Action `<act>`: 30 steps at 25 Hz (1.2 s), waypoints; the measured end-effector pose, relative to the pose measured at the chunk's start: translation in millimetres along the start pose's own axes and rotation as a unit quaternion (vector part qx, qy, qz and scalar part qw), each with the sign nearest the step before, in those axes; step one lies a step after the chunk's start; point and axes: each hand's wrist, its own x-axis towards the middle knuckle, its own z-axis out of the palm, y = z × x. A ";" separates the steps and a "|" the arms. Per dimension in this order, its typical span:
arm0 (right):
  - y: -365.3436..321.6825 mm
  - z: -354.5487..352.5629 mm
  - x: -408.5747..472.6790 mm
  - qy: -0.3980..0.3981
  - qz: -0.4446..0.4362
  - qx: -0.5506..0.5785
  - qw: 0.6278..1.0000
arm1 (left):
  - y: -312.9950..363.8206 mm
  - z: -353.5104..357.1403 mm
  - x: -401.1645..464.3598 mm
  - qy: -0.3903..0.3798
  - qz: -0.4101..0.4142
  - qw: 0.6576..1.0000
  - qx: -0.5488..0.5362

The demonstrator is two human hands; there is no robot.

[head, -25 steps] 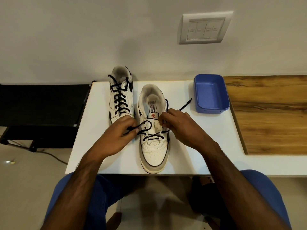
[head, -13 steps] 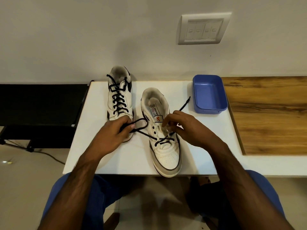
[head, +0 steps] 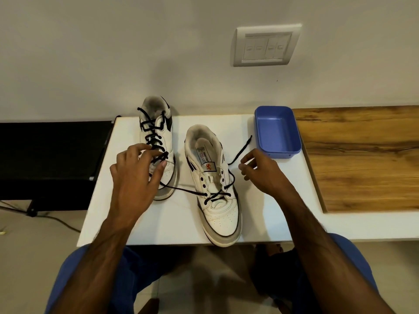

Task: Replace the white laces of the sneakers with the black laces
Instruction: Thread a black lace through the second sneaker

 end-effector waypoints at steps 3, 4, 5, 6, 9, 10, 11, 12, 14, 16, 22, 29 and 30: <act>3.4 12.7 2.2 -0.051 0.067 0.048 0.995 | 23.3 15.2 -7.9 0.009 0.030 0.999 0.013; 3.1 16.3 3.0 -0.062 0.068 0.072 0.993 | 27.6 20.3 -10.2 0.001 0.038 0.999 0.007; 3.1 18.9 4.5 -0.069 0.063 0.095 0.991 | 31.4 23.9 -12.4 -0.012 0.043 0.999 -0.015; 2.8 19.8 5.7 -0.073 0.055 0.113 0.989 | 35.7 26.2 -13.9 -0.024 0.052 0.997 -0.047; -1.6 16.5 3.1 -0.070 0.037 0.168 0.983 | 51.9 24.5 -18.9 -0.018 0.147 0.984 -0.101; -5.2 12.0 1.0 -0.066 0.029 0.216 0.974 | 57.5 23.2 -20.2 -0.019 0.180 0.975 -0.131; -9.9 6.0 -1.3 -0.065 0.018 0.289 0.955 | 64.9 19.7 -22.4 -0.035 0.191 0.965 -0.178; -15.9 -1.3 -4.2 -0.072 0.000 0.375 0.924 | 72.9 16.2 -24.5 -0.066 0.176 0.953 -0.236; -30.3 -15.0 -12.6 -0.110 -0.050 0.498 0.859 | 90.4 13.7 -29.0 -0.162 0.106 0.921 -0.338; -43.9 -23.4 -22.4 -0.137 -0.097 0.515 0.840 | 110.7 16.3 -31.0 -0.259 0.037 0.868 -0.422; -34.7 -41.3 -12.4 0.040 -0.037 0.597 0.800 | 93.8 21.1 -28.7 -0.278 0.101 0.894 -0.335; -36.6 -30.4 -30.7 -0.152 -0.123 0.416 0.888 | 87.4 14.8 -14.1 -0.225 -0.051 0.839 -0.492; -43.6 -22.8 -35.3 -0.214 -0.154 0.371 0.891 | 91.2 14.0 -14.5 -0.242 -0.093 0.816 -0.517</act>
